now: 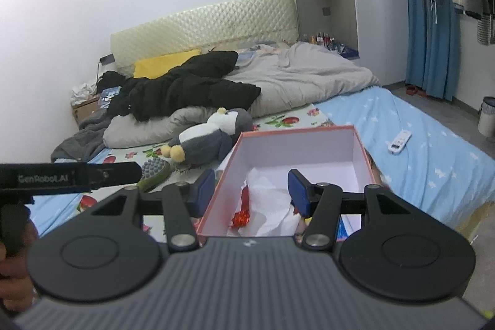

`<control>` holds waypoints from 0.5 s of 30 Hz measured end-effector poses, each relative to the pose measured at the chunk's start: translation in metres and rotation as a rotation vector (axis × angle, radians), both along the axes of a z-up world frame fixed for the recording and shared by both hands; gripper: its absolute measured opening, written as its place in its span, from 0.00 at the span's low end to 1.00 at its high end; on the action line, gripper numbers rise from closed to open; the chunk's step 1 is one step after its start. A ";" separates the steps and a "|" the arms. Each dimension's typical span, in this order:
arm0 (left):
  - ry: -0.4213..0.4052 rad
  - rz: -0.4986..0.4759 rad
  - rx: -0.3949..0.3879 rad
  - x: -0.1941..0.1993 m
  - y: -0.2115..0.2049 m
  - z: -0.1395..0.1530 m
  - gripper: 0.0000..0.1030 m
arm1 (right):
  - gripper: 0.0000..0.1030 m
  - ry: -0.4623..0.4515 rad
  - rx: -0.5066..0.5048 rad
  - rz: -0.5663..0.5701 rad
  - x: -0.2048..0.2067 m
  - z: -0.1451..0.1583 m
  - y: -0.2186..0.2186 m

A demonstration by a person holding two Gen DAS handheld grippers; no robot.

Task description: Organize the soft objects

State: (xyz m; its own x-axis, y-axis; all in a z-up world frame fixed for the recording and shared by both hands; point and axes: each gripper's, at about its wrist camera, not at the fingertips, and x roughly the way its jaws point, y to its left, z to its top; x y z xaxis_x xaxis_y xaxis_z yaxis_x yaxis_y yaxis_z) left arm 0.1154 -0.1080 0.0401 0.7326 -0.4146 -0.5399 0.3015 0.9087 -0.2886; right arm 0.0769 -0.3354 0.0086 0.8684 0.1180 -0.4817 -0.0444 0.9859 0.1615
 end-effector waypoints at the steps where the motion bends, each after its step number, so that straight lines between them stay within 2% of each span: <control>1: 0.005 0.002 0.003 -0.003 0.001 -0.002 0.66 | 0.53 0.006 0.003 0.002 -0.001 -0.002 0.001; 15: 0.067 0.038 0.041 -0.003 0.004 -0.040 0.67 | 0.53 0.077 -0.004 0.003 -0.006 -0.033 0.011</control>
